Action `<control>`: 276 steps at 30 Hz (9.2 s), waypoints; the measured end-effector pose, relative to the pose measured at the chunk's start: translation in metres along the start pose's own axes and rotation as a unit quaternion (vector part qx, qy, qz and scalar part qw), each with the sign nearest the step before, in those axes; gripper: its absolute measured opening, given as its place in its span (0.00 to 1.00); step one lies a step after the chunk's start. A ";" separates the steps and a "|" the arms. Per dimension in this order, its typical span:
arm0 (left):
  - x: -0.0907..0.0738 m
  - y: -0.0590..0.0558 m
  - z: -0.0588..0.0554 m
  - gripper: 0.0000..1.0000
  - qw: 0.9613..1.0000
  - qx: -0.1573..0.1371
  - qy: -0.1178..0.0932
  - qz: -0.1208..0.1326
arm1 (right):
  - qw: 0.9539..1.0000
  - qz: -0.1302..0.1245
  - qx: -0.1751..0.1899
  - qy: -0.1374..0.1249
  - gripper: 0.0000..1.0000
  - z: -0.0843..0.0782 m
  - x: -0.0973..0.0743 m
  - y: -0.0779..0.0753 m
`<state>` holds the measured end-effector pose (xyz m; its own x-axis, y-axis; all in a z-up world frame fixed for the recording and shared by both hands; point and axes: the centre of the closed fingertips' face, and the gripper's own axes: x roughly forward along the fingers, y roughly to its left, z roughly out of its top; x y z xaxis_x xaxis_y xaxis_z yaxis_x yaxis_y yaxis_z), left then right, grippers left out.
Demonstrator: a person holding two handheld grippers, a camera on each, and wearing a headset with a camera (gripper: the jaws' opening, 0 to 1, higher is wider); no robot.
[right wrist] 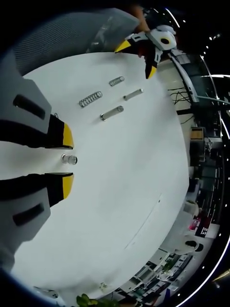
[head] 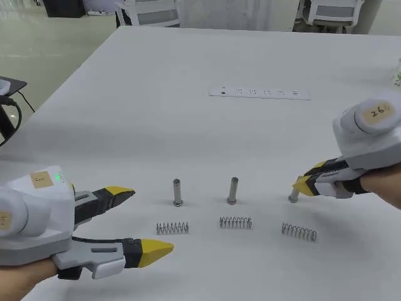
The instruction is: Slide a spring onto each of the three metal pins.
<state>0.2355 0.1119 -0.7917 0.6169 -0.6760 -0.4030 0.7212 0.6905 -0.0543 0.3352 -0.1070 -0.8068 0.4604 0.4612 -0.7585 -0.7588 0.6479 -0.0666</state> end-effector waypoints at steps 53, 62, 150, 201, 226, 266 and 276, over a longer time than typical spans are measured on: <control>0.000 -0.003 -0.001 0.66 1.000 0.001 0.005 -0.005 | 0.986 0.113 -0.099 0.074 0.19 -0.064 -0.003 0.056; 0.001 -0.004 -0.001 0.64 1.000 -0.002 0.003 -0.010 | 0.983 0.121 -0.106 0.093 0.15 -0.071 0.002 0.055; 0.061 -0.080 0.049 0.29 0.966 0.143 0.023 -0.213 | 0.957 0.183 -0.222 0.019 0.08 0.029 -0.026 0.139; 0.057 -0.099 0.049 0.02 0.944 0.221 0.004 -0.245 | 0.949 0.220 -0.226 0.019 0.15 0.016 -0.026 0.153; 0.058 -0.102 0.055 0.03 0.946 0.218 -0.006 -0.241 | 0.950 0.219 -0.223 0.009 0.09 0.022 -0.032 0.156; 0.061 -0.103 0.049 0.03 0.946 0.213 0.002 -0.244 | 0.945 0.227 -0.235 -0.002 0.09 0.045 -0.043 0.171; 0.062 -0.103 0.047 0.04 0.947 0.210 0.008 -0.244 | 0.944 0.225 -0.239 0.003 0.09 0.044 -0.042 0.170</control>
<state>0.2140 -0.0131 -0.7681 0.1755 -0.8822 -0.4369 0.9829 0.1315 0.1292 0.2077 0.0104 -0.7575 0.0401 0.6200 -0.7836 -0.9991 0.0380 -0.0210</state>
